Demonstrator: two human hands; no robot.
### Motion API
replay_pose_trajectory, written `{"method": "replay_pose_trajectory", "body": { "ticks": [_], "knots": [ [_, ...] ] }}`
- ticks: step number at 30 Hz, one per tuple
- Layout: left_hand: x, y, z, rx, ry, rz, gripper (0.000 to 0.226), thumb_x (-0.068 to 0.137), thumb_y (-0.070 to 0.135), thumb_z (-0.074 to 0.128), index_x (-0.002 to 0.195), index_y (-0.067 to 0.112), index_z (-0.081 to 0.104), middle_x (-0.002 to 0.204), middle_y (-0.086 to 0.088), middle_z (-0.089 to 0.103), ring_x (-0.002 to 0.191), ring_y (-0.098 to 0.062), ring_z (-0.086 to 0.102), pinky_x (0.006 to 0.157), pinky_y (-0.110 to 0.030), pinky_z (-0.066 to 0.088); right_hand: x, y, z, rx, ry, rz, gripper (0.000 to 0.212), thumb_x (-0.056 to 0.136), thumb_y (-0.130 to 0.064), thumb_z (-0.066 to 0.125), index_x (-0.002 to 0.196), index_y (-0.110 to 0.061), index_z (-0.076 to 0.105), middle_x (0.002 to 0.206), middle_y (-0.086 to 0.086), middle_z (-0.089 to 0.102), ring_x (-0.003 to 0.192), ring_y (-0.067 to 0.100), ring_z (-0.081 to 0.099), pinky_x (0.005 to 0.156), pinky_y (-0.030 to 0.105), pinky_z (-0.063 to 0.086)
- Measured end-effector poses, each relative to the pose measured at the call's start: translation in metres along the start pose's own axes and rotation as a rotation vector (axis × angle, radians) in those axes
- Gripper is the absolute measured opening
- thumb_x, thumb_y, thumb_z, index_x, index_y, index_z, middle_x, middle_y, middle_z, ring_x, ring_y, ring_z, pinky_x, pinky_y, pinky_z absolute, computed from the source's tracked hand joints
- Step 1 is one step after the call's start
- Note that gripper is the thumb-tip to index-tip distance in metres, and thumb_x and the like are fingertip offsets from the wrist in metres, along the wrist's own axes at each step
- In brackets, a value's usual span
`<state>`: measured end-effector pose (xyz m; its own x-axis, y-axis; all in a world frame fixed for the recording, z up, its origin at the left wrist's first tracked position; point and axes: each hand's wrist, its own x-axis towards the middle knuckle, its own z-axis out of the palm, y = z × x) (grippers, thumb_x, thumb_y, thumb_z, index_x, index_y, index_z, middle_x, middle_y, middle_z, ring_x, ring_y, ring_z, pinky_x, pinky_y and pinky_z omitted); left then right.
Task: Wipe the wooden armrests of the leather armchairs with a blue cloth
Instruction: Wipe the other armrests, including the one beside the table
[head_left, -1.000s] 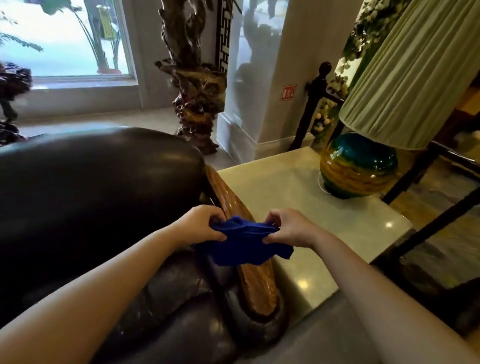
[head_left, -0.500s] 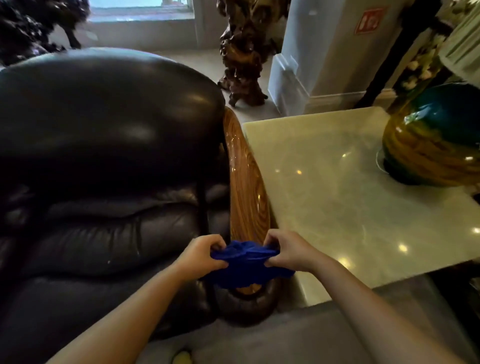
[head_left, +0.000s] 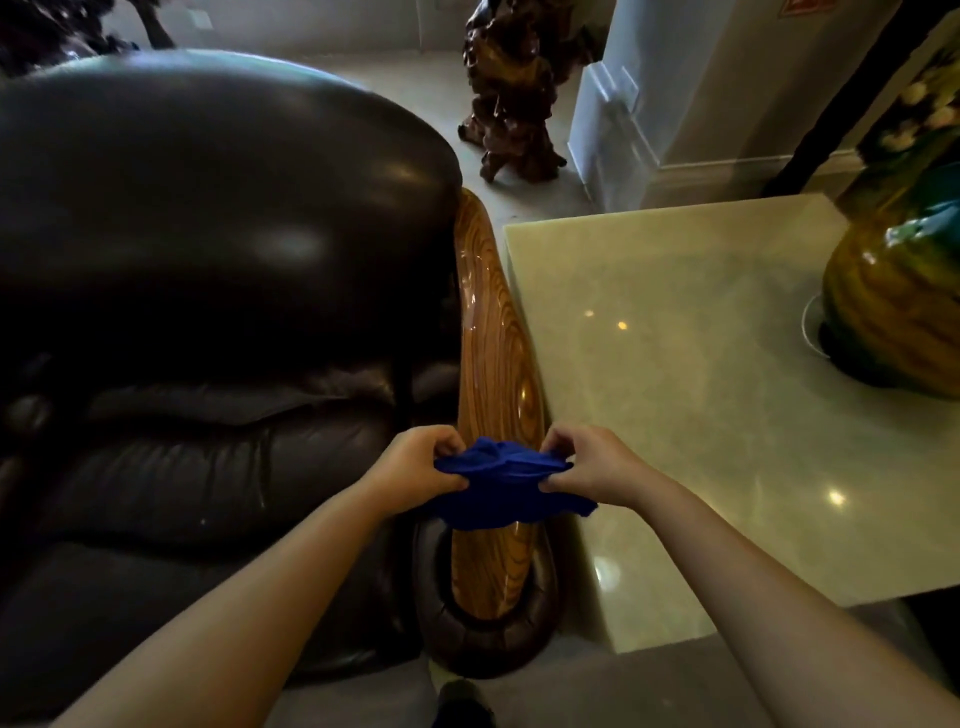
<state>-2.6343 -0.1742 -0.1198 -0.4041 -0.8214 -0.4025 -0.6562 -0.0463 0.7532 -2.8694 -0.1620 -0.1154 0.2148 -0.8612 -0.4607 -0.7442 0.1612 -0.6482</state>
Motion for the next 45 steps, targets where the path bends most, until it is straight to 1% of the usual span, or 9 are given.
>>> {"method": "replay_pose_trajectory", "body": {
  "ticks": [6, 15, 19, 23, 28, 30, 33, 38, 45],
  "knots": [
    [0.038, -0.022, 0.005, -0.001, 0.093, 0.026, 0.034, 0.075, 0.012, 0.069, 0.081, 0.041, 0.053, 0.090, 0.011, 0.060, 0.082, 0.003, 0.059, 0.064, -0.014, 0.046, 0.042, 0.011, 0.001, -0.013, 0.062, -0.019, 0.031, 0.065, -0.014, 0.075, 0.075, -0.033, 0.052, 0.082, -0.011, 0.059, 0.077, 0.003, 0.057, 0.060, 0.015, 0.041],
    [0.109, -0.066, 0.030, 0.043, 0.299, 0.050, 0.038, 0.074, 0.010, 0.069, 0.086, 0.040, 0.049, 0.091, 0.014, 0.053, 0.083, -0.002, 0.056, 0.066, -0.015, 0.045, 0.124, 0.041, 0.010, -0.177, 0.191, -0.129, 0.033, 0.066, -0.009, 0.070, 0.074, -0.031, 0.046, 0.080, -0.013, 0.049, 0.072, 0.005, 0.052, 0.055, 0.013, 0.033],
    [0.141, -0.081, 0.039, 0.064, 0.397, 0.059, 0.032, 0.076, 0.011, 0.067, 0.099, 0.030, 0.055, 0.096, 0.017, 0.049, 0.085, 0.003, 0.050, 0.069, -0.011, 0.039, 0.151, 0.059, 0.021, -0.214, 0.284, -0.145, 0.032, 0.067, -0.013, 0.070, 0.088, -0.027, 0.050, 0.095, -0.007, 0.050, 0.088, 0.010, 0.049, 0.068, 0.018, 0.037],
    [0.135, -0.098, 0.055, 0.123, 0.382, 0.113, 0.041, 0.075, 0.015, 0.068, 0.113, 0.021, 0.055, 0.112, 0.008, 0.054, 0.104, -0.001, 0.045, 0.092, -0.020, 0.037, 0.148, 0.072, 0.034, -0.247, 0.289, -0.131, 0.047, 0.065, -0.032, 0.068, 0.109, -0.022, 0.056, 0.115, -0.002, 0.051, 0.109, 0.015, 0.044, 0.090, 0.032, 0.042],
    [0.118, -0.107, 0.067, 0.042, 0.485, 0.105, 0.048, 0.089, 0.020, 0.047, 0.136, 0.022, 0.039, 0.141, 0.007, 0.040, 0.130, 0.003, 0.029, 0.111, -0.028, 0.025, 0.144, 0.073, 0.052, -0.156, 0.584, -0.115, 0.056, 0.087, -0.046, 0.037, 0.137, -0.023, 0.037, 0.148, 0.005, 0.035, 0.138, 0.022, 0.025, 0.112, 0.044, 0.019],
    [0.126, -0.097, 0.073, 0.069, 0.640, 0.048, 0.049, 0.093, 0.030, 0.030, 0.141, 0.024, 0.021, 0.149, 0.013, 0.019, 0.138, 0.005, 0.009, 0.114, -0.027, 0.012, 0.150, 0.069, 0.060, -0.220, 0.656, -0.096, 0.059, 0.092, -0.049, 0.022, 0.146, -0.025, 0.012, 0.156, 0.003, 0.008, 0.144, 0.019, 0.001, 0.114, 0.046, 0.007],
    [0.144, -0.081, 0.092, 0.197, 0.621, -0.009, 0.053, 0.092, 0.040, 0.012, 0.141, 0.028, -0.003, 0.152, 0.013, -0.006, 0.139, 0.002, -0.012, 0.116, -0.033, -0.001, 0.162, 0.064, 0.080, -0.303, 0.619, -0.083, 0.061, 0.093, -0.050, 0.014, 0.145, -0.023, -0.004, 0.154, 0.000, -0.008, 0.143, 0.016, -0.010, 0.115, 0.047, 0.005],
    [0.169, -0.091, 0.125, 0.253, 0.693, -0.196, 0.055, 0.091, 0.037, 0.012, 0.142, 0.021, -0.003, 0.153, 0.004, -0.003, 0.142, -0.011, -0.005, 0.116, -0.044, 0.007, 0.180, 0.076, 0.107, -0.319, 0.679, -0.018, 0.061, 0.095, -0.043, 0.022, 0.146, -0.012, 0.009, 0.155, 0.006, 0.002, 0.143, 0.021, -0.001, 0.114, 0.045, 0.020],
    [0.196, -0.092, 0.109, 0.249, 0.723, -0.170, 0.056, 0.093, 0.036, 0.015, 0.142, 0.021, -0.007, 0.153, 0.002, -0.004, 0.142, -0.013, -0.005, 0.114, -0.042, 0.006, 0.206, 0.073, 0.102, -0.237, 0.762, 0.006, 0.058, 0.095, -0.036, 0.026, 0.144, -0.005, 0.018, 0.154, 0.013, 0.012, 0.143, 0.025, 0.005, 0.113, 0.043, 0.020]
  ]
}}
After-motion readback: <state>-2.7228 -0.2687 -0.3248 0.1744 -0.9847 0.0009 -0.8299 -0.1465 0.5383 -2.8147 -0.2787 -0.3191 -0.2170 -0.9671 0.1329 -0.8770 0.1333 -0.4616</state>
